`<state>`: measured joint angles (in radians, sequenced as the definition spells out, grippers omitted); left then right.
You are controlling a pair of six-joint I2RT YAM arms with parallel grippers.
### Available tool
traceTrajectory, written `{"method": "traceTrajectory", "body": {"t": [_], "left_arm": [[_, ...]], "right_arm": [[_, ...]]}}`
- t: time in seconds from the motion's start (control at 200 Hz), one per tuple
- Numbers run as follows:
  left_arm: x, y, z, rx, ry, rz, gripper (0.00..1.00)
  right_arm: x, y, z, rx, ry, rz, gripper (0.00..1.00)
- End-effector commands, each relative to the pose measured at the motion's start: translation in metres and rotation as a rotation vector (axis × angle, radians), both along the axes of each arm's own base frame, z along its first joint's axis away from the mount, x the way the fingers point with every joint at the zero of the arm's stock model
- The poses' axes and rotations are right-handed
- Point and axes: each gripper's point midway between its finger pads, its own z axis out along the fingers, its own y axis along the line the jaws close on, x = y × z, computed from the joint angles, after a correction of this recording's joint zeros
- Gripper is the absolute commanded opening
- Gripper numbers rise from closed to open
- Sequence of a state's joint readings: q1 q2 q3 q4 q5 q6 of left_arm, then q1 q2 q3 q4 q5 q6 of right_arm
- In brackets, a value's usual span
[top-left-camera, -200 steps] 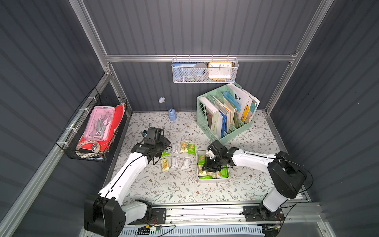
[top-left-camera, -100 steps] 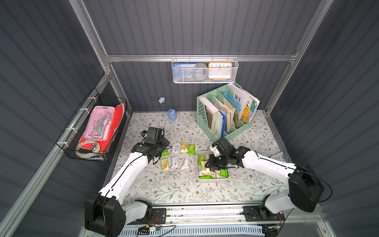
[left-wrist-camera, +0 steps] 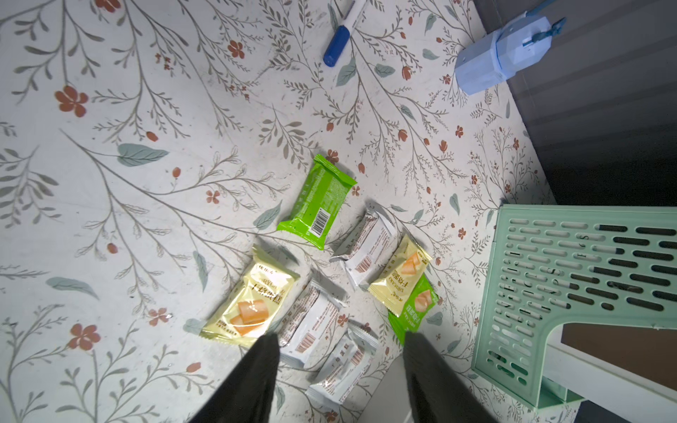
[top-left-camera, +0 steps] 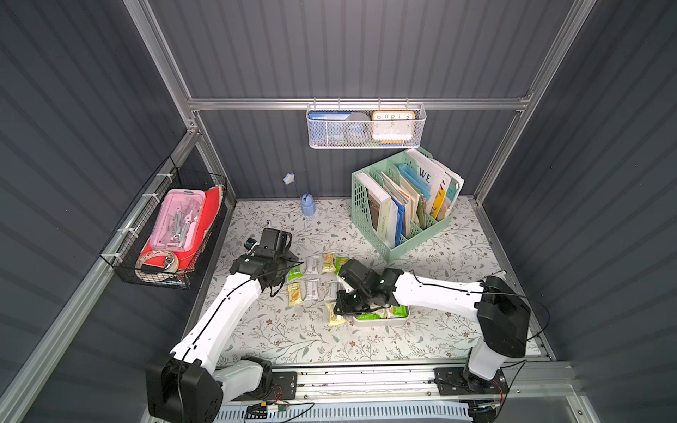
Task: Take the cookies out of the storage box
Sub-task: Place the cookie at the center of the board.
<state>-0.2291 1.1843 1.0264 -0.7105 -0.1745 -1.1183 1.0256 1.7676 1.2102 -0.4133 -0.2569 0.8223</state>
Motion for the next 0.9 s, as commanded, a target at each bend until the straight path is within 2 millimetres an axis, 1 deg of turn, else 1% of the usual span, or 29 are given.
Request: {"method": "traceTrajectory", "body": {"t": [0.0,0.08,0.11,0.125,0.175,0.18,0.185,0.28,0.405,0.59,0.695,0.75,0.845,0.895], "left_arm": [[-0.016,0.013,0.011,0.026,0.0,0.057,0.6],[-0.018,0.014,0.011,0.022,-0.009,0.063,0.6],[-0.017,0.014,0.011,0.021,-0.009,0.063,0.6],[-0.017,0.013,0.012,0.019,-0.009,0.06,0.6],[-0.016,0.012,0.01,0.019,-0.002,0.055,0.6],[-0.016,0.012,0.01,0.018,-0.001,0.055,0.6],[-0.016,0.012,0.01,0.017,-0.001,0.054,0.6],[-0.012,0.009,0.008,0.006,0.009,0.046,0.6],[-0.008,0.006,0.009,0.003,0.01,0.032,0.6],[-0.009,0.008,0.008,0.019,0.014,0.039,0.6],[-0.01,0.008,0.007,0.013,0.016,0.043,0.6],[-0.01,0.008,0.008,0.011,0.012,0.039,0.59],[-0.008,0.007,0.014,0.015,-0.002,0.026,0.59],[-0.007,0.007,0.018,0.019,-0.01,0.018,0.59]], "right_arm": [[0.013,0.002,-0.004,-0.048,-0.039,-0.056,0.04],[0.019,0.003,-0.014,-0.079,-0.039,-0.079,0.04],[0.02,0.006,-0.016,-0.083,-0.038,-0.078,0.04],[0.018,0.003,-0.02,-0.107,-0.024,-0.074,0.04],[0.018,0.002,-0.025,-0.143,-0.013,-0.066,0.04],[0.019,0.003,-0.023,-0.141,-0.015,-0.066,0.04],[0.018,0.002,-0.026,-0.151,-0.01,-0.065,0.04],[0.022,0.004,-0.031,-0.177,-0.009,-0.068,0.05],[0.024,0.001,-0.034,-0.211,-0.01,-0.062,0.05],[0.016,-0.003,-0.043,-0.236,0.023,-0.031,0.06],[0.014,-0.002,-0.047,-0.235,0.032,-0.02,0.07],[0.014,-0.002,-0.045,-0.232,0.033,-0.016,0.11],[0.015,-0.001,-0.041,-0.224,0.021,-0.016,0.24],[0.015,-0.001,-0.039,-0.218,0.017,-0.012,0.28]]}}
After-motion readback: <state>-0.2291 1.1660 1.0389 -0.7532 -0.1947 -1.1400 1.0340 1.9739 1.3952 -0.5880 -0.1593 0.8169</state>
